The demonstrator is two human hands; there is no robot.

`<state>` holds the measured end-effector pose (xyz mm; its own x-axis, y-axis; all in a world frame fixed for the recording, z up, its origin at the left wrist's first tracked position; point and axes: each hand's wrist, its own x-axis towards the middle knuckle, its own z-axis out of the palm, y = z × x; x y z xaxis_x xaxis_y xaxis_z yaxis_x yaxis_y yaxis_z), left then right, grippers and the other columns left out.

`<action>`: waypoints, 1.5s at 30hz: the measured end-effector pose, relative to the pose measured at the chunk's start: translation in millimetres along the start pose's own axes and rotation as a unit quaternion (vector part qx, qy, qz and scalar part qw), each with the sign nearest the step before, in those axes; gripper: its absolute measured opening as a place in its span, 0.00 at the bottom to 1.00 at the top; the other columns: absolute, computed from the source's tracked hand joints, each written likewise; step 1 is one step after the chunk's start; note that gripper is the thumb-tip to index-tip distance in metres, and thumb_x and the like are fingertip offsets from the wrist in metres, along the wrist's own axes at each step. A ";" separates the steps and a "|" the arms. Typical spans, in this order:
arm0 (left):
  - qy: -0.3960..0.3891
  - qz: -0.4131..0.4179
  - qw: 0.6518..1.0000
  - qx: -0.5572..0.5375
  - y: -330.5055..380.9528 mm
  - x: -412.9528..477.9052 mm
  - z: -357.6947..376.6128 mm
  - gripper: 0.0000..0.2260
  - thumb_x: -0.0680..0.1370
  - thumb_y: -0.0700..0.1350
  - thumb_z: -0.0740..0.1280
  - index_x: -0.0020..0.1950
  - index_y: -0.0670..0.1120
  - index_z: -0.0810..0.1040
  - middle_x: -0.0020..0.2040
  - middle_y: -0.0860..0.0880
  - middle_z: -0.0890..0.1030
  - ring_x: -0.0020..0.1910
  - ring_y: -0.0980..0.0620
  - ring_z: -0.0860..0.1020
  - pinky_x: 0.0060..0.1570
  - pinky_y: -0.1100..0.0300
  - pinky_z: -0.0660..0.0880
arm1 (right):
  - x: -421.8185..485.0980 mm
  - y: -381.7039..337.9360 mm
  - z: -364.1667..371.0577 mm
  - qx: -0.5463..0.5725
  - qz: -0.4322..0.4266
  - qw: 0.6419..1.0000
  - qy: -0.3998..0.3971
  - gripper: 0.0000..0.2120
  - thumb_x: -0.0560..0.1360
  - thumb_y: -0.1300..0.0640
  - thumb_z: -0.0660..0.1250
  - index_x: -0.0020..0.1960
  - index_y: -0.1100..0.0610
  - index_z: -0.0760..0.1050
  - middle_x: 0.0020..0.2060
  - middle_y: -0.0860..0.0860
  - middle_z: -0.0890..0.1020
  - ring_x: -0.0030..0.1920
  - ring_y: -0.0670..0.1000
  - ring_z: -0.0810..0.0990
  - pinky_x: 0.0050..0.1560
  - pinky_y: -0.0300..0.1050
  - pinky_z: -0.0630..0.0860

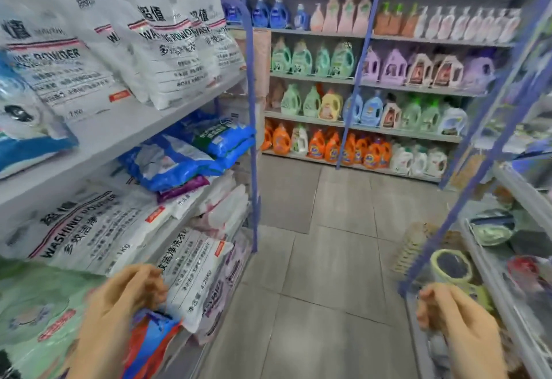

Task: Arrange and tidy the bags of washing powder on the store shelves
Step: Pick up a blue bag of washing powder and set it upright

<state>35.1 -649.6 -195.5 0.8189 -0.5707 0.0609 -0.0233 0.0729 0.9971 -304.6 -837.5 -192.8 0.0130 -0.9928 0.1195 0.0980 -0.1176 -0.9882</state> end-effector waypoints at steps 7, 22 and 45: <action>0.059 0.019 0.998 0.033 6.3 104.0 5.5 0.10 0.79 0.40 0.61 0.43 0.40 0.79 0.33 0.43 0.81 0.30 0.51 0.78 0.27 0.67 0.73 | 126.6 19.3 114.3 -0.032 -0.012 0.994 -0.099 0.16 0.79 0.67 0.55 0.35 0.63 0.73 0.22 0.55 0.78 0.21 0.45 0.73 0.22 0.34 0.71; 0.337 -0.007 0.940 0.059 -12.2 195.6 44.2 0.08 0.78 0.39 0.62 0.46 0.38 0.79 0.34 0.41 0.81 0.30 0.51 0.78 0.29 0.66 0.75 | 275.6 101.1 438.8 -0.120 -0.149 0.847 -0.496 0.11 0.78 0.57 0.64 0.39 0.44 0.75 0.34 0.44 0.80 0.36 0.46 0.78 0.38 0.41 0.74; 0.425 -0.048 0.900 0.084 -18.9 196.9 93.1 0.08 0.78 0.35 0.61 0.44 0.34 0.78 0.34 0.36 0.80 0.31 0.46 0.78 0.30 0.62 0.77 | 197.6 143.0 593.6 -0.269 -0.570 0.599 -0.494 0.15 0.61 0.47 0.78 0.36 0.57 0.80 0.35 0.53 0.83 0.35 0.52 0.82 0.30 0.40 0.76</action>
<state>143.3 -839.5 -198.1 0.9629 0.2697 -0.0115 0.0424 -0.1093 0.9931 302.7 -1036.0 -253.7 0.8508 0.2092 0.4821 0.2734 -0.9596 -0.0660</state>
